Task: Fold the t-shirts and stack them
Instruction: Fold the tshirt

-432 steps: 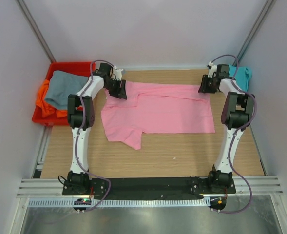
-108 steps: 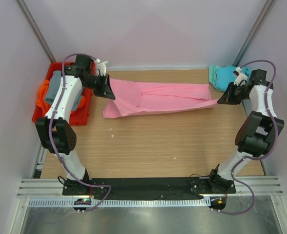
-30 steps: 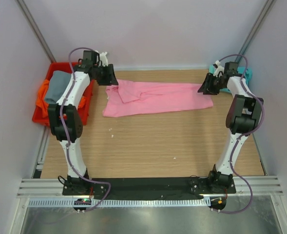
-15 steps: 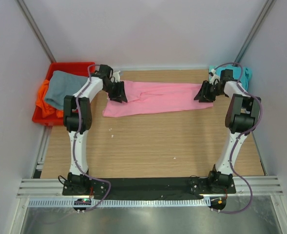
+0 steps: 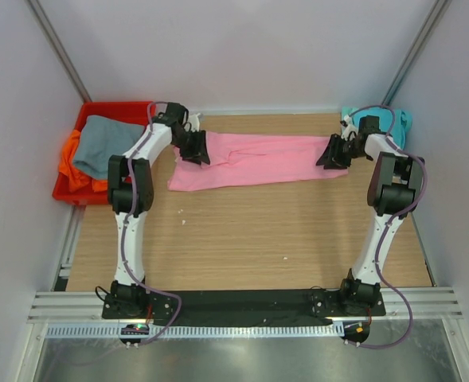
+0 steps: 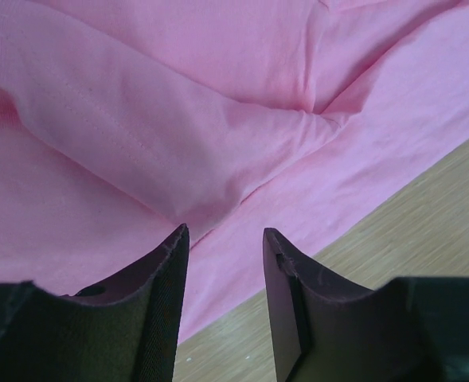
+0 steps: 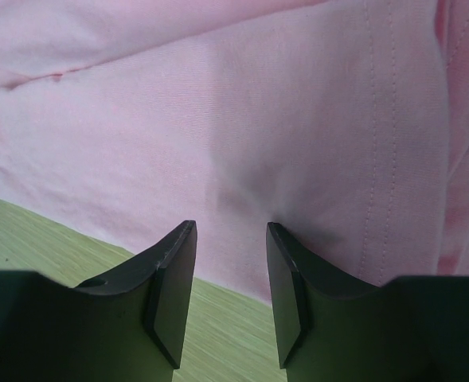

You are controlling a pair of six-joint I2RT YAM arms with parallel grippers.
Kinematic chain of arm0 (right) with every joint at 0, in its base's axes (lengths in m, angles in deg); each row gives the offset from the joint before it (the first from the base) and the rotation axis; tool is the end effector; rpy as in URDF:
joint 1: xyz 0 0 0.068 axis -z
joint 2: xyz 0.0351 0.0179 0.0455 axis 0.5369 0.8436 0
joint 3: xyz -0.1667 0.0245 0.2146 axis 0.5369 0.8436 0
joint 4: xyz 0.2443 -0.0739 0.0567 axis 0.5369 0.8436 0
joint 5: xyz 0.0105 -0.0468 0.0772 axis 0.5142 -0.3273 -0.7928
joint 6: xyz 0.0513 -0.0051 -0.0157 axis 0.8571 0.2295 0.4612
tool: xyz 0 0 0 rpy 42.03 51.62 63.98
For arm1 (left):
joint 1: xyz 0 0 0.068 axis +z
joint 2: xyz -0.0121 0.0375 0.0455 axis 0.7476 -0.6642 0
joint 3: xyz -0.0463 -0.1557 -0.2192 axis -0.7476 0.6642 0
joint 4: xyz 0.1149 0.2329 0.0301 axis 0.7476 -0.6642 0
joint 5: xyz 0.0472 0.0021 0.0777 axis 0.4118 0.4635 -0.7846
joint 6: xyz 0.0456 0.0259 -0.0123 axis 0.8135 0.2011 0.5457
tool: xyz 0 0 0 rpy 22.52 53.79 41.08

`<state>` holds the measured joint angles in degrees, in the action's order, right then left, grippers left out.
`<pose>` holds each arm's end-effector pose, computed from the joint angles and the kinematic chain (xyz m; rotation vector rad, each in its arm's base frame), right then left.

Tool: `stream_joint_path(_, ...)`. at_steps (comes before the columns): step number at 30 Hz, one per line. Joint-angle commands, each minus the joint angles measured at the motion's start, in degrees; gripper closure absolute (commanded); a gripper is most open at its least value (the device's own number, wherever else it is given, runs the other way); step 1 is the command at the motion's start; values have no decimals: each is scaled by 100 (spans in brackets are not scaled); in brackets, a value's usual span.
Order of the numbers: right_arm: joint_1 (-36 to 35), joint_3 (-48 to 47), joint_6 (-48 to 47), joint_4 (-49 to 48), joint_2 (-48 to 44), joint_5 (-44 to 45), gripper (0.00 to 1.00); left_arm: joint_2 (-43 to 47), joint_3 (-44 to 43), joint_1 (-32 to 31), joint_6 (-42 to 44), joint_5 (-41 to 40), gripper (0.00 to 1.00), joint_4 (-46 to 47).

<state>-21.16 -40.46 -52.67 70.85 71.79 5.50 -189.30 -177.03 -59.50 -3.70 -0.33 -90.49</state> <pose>0.4545 -0.0699 0.1542 0.1132 2.5579 0.7637 0.4848 -0.1123 0.1872 0.2112 2.6831 -0.7645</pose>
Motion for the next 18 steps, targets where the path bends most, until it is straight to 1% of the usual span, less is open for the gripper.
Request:
stream_joint_path(1, -32, -25, -64, -114, -66, -105, 54, -173, -235, -31, 69, -67, 57, -104)
stream_joint_path(5, -32, -33, -72, -105, -57, -97, 54, -182, -262, -49, 87, -138, 58, -148)
stream_joint_path(11, -32, -42, -73, -105, -13, -105, 54, 29, -77, -49, 78, -199, 58, -113)
stream_joint_path(18, -32, -42, -73, -78, 31, -114, 54, -137, -217, -49, 95, -278, 60, -131)
